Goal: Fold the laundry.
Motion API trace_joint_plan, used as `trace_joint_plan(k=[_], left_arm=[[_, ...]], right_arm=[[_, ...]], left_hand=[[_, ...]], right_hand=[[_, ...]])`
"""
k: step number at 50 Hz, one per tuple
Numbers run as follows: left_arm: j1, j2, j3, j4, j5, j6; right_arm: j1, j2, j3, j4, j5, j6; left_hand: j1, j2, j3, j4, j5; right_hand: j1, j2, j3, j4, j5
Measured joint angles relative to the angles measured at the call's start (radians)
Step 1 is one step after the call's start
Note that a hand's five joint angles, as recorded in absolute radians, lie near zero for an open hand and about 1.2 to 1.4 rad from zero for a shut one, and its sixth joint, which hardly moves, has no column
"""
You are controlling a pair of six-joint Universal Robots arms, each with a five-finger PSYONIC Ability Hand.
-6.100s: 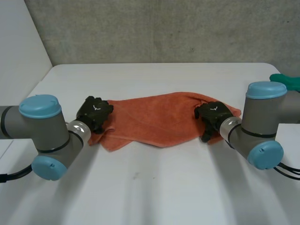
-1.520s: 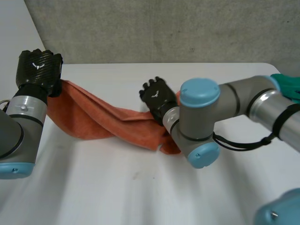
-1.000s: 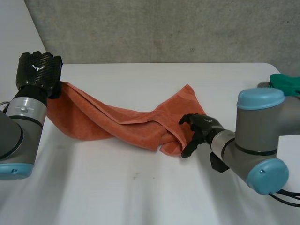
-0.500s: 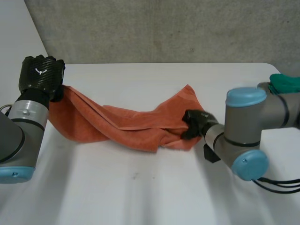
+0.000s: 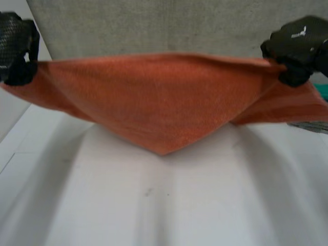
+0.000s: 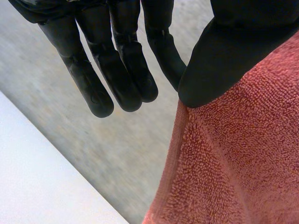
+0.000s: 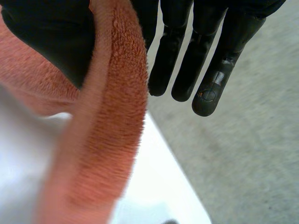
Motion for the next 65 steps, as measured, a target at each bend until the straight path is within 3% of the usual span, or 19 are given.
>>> trace_joint_plan(k=[10, 13, 14, 21, 29, 31, 35, 40, 52, 57, 65], left_arm=[[0.025, -0.214, 0.011, -0.082, 0.046, 0.037], [0.008, -0.376, 0.059, -0.078, 0.042, 0.099], [0.001, -0.433, 0.088, -0.074, 0.038, 0.124], [-0.052, -0.689, 0.346, -0.015, -0.005, 0.214], [-0.096, -0.782, 0.615, 0.269, -0.031, 0.205], [-0.104, -0.768, 0.667, 0.448, -0.045, 0.177], [-0.103, -0.709, 0.688, 0.651, -0.087, 0.141], [-0.096, -0.645, 0.662, 0.734, -0.126, 0.119], [-0.089, -0.615, 0.262, 0.641, -0.092, 0.12], [-0.086, -0.665, 0.088, 0.639, -0.068, 0.133], [-0.086, -0.756, -0.021, 0.605, -0.061, 0.189]], right_arm=[[0.028, 0.193, 0.002, 0.111, 0.017, -0.126], [0.038, 0.253, 0.002, 0.105, 0.029, -0.131], [0.048, 0.338, -0.014, 0.079, 0.066, -0.131], [0.059, 0.509, -0.215, -0.106, 0.213, -0.127], [0.1, 0.583, -0.534, -0.471, 0.292, -0.12], [0.114, 0.572, -0.612, -0.637, 0.294, -0.121], [0.12, 0.535, -0.637, -0.794, 0.287, -0.123], [0.122, 0.494, -0.598, -0.851, 0.272, -0.126], [0.13, 0.457, -0.231, -0.682, 0.2, -0.13], [0.13, 0.517, -0.04, -0.66, 0.149, -0.145], [0.122, 0.624, 0.059, -0.658, 0.132, -0.149]], left_hand=[[0.0, 0.0, 0.0, 0.0, 0.0], [0.0, 0.0, 0.0, 0.0, 0.0], [0.0, 0.0, 0.0, 0.0, 0.0], [0.0, 0.0, 0.0, 0.0, 0.0], [0.0, 0.0, 0.0, 0.0, 0.0], [0.0, 0.0, 0.0, 0.0, 0.0], [0.0, 0.0, 0.0, 0.0, 0.0], [0.0, 0.0, 0.0, 0.0, 0.0], [0.0, 0.001, 0.0, 0.0, 0.0], [0.0, 0.001, 0.0, 0.0, 0.0], [0.0, 0.001, 0.0, 0.0, 0.0]], right_hand=[[0.0, 0.0, 0.0, 0.0, 0.001], [0.0, 0.0, 0.0, 0.0, 0.001], [0.0, 0.0, 0.0, 0.0, 0.001], [0.0, 0.0, 0.0, 0.0, 0.001], [0.0, 0.0, 0.0, 0.002, 0.001], [0.0, 0.0, 0.0, 0.004, 0.001], [0.0, 0.0, 0.0, 0.004, 0.001], [0.0, 0.0, 0.0, 0.004, 0.001], [0.0, 0.0, 0.0, 0.004, 0.002], [0.0, 0.0, 0.0, 0.004, 0.002], [0.0, 0.0, 0.0, 0.004, 0.002]])
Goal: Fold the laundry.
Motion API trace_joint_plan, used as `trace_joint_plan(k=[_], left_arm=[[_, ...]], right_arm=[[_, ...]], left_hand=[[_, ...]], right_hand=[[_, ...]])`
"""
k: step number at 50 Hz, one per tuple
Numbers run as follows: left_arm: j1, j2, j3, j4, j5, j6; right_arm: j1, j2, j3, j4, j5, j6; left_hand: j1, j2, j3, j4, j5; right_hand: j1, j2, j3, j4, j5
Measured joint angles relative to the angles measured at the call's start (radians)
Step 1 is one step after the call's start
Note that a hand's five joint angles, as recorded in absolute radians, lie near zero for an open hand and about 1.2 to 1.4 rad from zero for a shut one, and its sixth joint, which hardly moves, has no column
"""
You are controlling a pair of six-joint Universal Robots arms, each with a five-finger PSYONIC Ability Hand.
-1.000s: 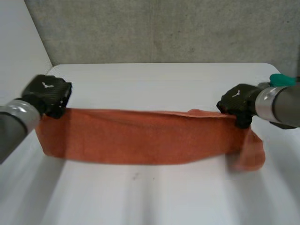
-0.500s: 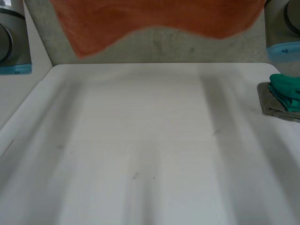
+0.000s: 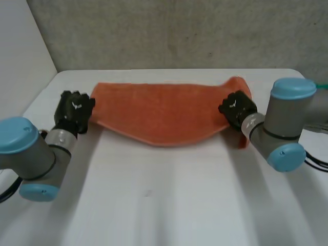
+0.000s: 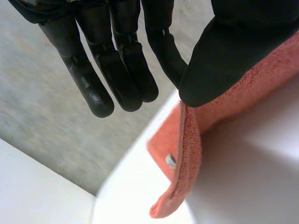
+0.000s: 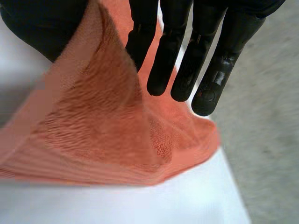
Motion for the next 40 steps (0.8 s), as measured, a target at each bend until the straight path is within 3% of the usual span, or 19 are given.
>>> trace_joint_plan(k=[5, 6, 12, 14, 23, 28, 33, 40], left_arm=[[0.002, 0.012, -0.028, -0.066, -0.004, 0.059], [0.008, 0.077, -0.065, -0.169, -0.007, 0.125], [0.021, 0.232, -0.138, -0.365, -0.011, 0.208], [0.034, 0.332, -0.184, -0.493, -0.013, 0.25], [0.103, 0.588, -0.328, -0.923, 0.005, 0.447], [0.112, 0.56, -0.314, -0.884, 0.019, 0.467], [0.083, 0.424, -0.22, -0.708, 0.021, 0.417], [0.012, 0.152, 0.009, -0.44, -0.021, 0.315]], right_arm=[[-0.003, 0.009, 0.033, 0.014, -0.001, 0.008], [-0.005, -0.026, 0.089, 0.044, -0.003, 0.016], [-0.012, -0.179, 0.206, 0.13, -0.005, 0.012], [-0.02, -0.305, 0.286, 0.244, -0.004, 0.004], [-0.119, -0.461, 0.38, 0.657, -0.013, -0.107], [-0.148, -0.439, 0.349, 0.663, -0.01, -0.136], [-0.145, -0.365, 0.295, 0.606, 0.006, -0.138], [-0.09, -0.174, 0.111, 0.515, 0.18, -0.134]], left_hand=[[0.0, 0.0, 0.0, 0.0, 0.0], [0.0, 0.0, 0.0, 0.0, 0.0], [0.0, 0.0, 0.0, 0.0, 0.0], [0.0, 0.0, 0.0, 0.0, 0.0], [0.0, 0.0, 0.0, 0.0, 0.0], [0.0, 0.0, 0.0, 0.0, 0.0], [0.0, 0.0, 0.0, 0.0, 0.0], [0.0, 0.0, 0.0, 0.0, 0.0]], right_hand=[[0.0, 0.0, 0.0, 0.0, 0.0], [0.0, 0.0, 0.0, 0.0, 0.0], [0.0, 0.0, 0.0, 0.0, 0.0], [0.0, 0.0, 0.0, 0.0, 0.0], [0.0, 0.0, 0.0, 0.0, 0.0], [0.0, 0.0, 0.0, 0.0, 0.001], [0.0, 0.0, 0.0, 0.0, 0.001], [0.0, 0.0, 0.0, 0.0, 0.001]])
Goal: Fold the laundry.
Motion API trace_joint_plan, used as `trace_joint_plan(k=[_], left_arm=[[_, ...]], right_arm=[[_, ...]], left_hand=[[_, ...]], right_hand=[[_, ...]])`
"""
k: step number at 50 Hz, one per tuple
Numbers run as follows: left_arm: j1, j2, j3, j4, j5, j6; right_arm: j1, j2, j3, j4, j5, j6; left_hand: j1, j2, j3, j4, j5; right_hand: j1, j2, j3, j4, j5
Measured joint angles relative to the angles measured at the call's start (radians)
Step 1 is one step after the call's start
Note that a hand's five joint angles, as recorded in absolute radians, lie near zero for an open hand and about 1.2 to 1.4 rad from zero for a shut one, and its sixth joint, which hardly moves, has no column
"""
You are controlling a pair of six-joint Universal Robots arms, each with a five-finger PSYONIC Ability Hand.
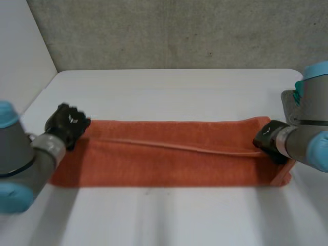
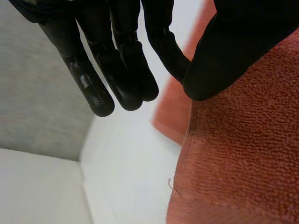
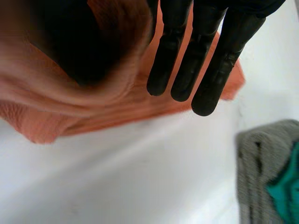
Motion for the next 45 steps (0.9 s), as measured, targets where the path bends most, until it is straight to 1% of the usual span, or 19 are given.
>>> trace_joint_plan(k=[1, 3, 4, 7, 11, 12, 15, 18, 21, 27, 30, 31, 32, 33, 34, 39, 41, 43, 45], left_arm=[[0.0, 0.0, 0.0, 0.0, 0.0, 0.0], [-0.026, -0.128, 0.116, 0.09, -0.043, -0.02], [-0.033, -0.156, 0.144, 0.106, -0.054, -0.022], [-0.06, -0.254, 0.246, 0.153, -0.091, -0.028], [-0.084, -0.338, 0.341, 0.175, -0.113, -0.027], [-0.084, -0.338, 0.341, 0.175, -0.113, -0.027], [-0.097, -0.394, 0.407, 0.191, -0.117, -0.023], [-0.1, -0.415, 0.431, 0.207, -0.117, -0.02], [-0.104, -0.437, 0.453, 0.245, -0.117, -0.016], [-0.113, -0.44, 0.44, 0.285, -0.115, -0.016], [-0.117, -0.431, 0.418, 0.288, -0.113, -0.02], [-0.117, -0.409, 0.389, 0.288, -0.11, -0.026], [-0.117, -0.397, 0.375, 0.288, -0.109, -0.029], [-0.115, -0.373, 0.349, 0.286, -0.107, -0.035], [-0.108, -0.341, 0.318, 0.281, -0.101, -0.048], [-0.07, -0.24, 0.242, 0.242, -0.054, -0.118], [-0.06, -0.223, 0.235, 0.224, -0.038, -0.14], [-0.032, -0.191, 0.233, 0.152, 0.019, -0.211], [-0.01, -0.178, 0.248, 0.081, 0.067, -0.265]], right_arm=[[0.0, 0.0, 0.0, 0.0, 0.0, 0.0], [0.02, 0.06, -0.075, -0.012, 0.065, 0.0], [0.025, 0.081, -0.104, -0.018, 0.083, -0.001], [0.033, 0.13, -0.179, -0.04, 0.107, -0.002], [0.035, 0.182, -0.252, -0.093, 0.11, -0.01], [0.035, 0.182, -0.252, -0.093, 0.11, -0.01], [0.033, 0.249, -0.327, -0.188, 0.103, -0.036], [0.032, 0.279, -0.355, -0.24, 0.1, -0.06], [0.031, 0.319, -0.384, -0.328, 0.097, -0.11], [0.032, 0.335, -0.368, -0.396, 0.097, -0.156], [0.032, 0.322, -0.339, -0.4, 0.094, -0.153], [0.032, 0.293, -0.3, -0.402, 0.085, -0.139], [0.032, 0.279, -0.283, -0.403, 0.08, -0.132], [0.032, 0.251, -0.251, -0.403, 0.071, -0.118], [0.032, 0.212, -0.211, -0.403, 0.056, -0.1], [0.03, 0.06, -0.073, -0.409, -0.007, -0.034], [0.029, 0.042, -0.057, -0.409, -0.016, -0.026], [0.027, -0.038, 0.024, -0.411, -0.06, 0.017], [0.026, -0.072, 0.068, -0.411, -0.083, 0.042]], left_hand=[[0.0, 0.0, 0.0, 0.0, 0.0], [0.0, 0.0, 0.0, 0.0, 0.0], [0.0, 0.0, 0.0, 0.0, 0.0], [0.0, 0.0, 0.0, 0.0, 0.025], [0.0, 0.0, 0.0, 0.0, 0.025], [0.0, 0.0, 0.0, 0.0, 0.025], [0.0, 0.0, 0.0, 0.0, 0.025], [0.0, 0.0, 0.0, 0.0, 0.025], [0.0, 0.0, 0.0, 0.0, 0.025], [0.0, -0.005, -0.005, -0.006, 0.024], [-0.02, -0.036, -0.034, -0.041, 0.011], [-0.343, -0.326, -0.32, -0.331, -0.272], [-0.343, -0.326, -0.32, -0.331, -0.272], [-0.705, -0.666, -0.654, -0.672, -0.615], [-0.791, -0.787, -0.776, -0.796, -0.742], [-0.8, -0.852, -0.842, -0.861, -0.809], [-0.8, -0.852, -0.842, -0.861, -0.808], [-0.794, -0.846, -0.839, -0.856, -0.802], [-0.753, -0.804, -0.799, -0.812, -0.753]], right_hand=[[0.0, 0.0, 0.0, 0.0, 0.0], [0.0, 0.0, 0.0, 0.0, 0.0], [0.0, 0.0, 0.0, 0.0, 0.0], [0.004, 0.0, 0.0, 0.0, 0.001], [0.004, 0.0, 0.0, 0.0, 0.001], [0.004, 0.0, 0.0, 0.0, 0.001], [0.004, 0.0, 0.0, 0.0, 0.001], [0.004, 0.0, 0.0, 0.0, 0.001], [0.004, 0.0, 0.0, 0.0, 0.001], [0.004, 0.0, 0.0, 0.0, 0.001], [0.004, 0.0, 0.0, 0.0, 0.001], [0.004, 0.0, 0.0, 0.0, 0.001], [0.004, 0.0, 0.0, 0.0, 0.001], [0.004, 0.0, 0.0, 0.0, 0.002], [0.004, 0.0, 0.0, 0.0, 0.002], [0.004, 0.0, 0.0, 0.0, 0.002], [0.004, 0.0, 0.0, 0.0, 0.002], [0.004, 0.0, 0.0, 0.0, 0.002], [0.004, 0.0, 0.0, 0.0, 0.002]])
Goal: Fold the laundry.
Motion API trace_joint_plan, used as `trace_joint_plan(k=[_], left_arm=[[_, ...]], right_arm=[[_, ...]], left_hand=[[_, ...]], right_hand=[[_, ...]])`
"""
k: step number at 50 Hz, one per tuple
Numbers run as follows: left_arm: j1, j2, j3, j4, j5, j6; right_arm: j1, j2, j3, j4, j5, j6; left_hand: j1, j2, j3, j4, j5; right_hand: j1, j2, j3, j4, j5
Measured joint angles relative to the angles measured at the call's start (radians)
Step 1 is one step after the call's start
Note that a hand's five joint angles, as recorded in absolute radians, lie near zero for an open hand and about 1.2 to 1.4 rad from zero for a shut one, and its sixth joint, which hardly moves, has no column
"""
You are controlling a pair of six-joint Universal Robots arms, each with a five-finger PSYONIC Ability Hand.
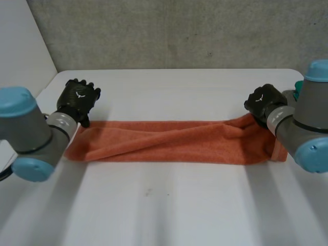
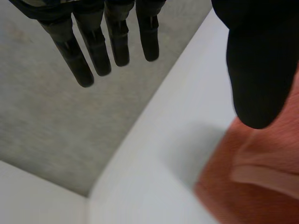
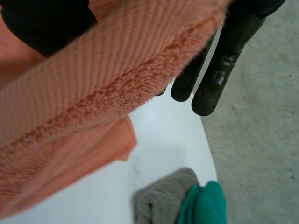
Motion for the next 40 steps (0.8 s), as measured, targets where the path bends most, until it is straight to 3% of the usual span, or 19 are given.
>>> trace_joint_plan(k=[6, 12, 40], left_arm=[[0.066, -0.021, 0.094, -0.224, 0.124, -0.104], [0.102, -0.125, 0.212, -0.374, 0.175, -0.121], [0.075, -0.231, 0.289, -0.382, 0.071, -0.09]], right_arm=[[-0.003, -0.054, 0.107, -0.001, -0.049, 0.045], [-0.018, -0.079, 0.198, -0.003, -0.079, 0.053], [-0.032, -0.082, 0.293, -0.032, -0.104, 0.049]], left_hand=[[0.071, 0.07, 0.07, 0.078, 0.078], [0.075, 0.081, 0.076, 0.088, 0.092], [0.132, 0.131, 0.133, 0.14, 0.141]], right_hand=[[0.0, 0.0, 0.0, 0.0, 0.0], [0.0, 0.0, 0.0, 0.0, 0.0], [0.0, 0.0, 0.0, 0.0, 0.0]])
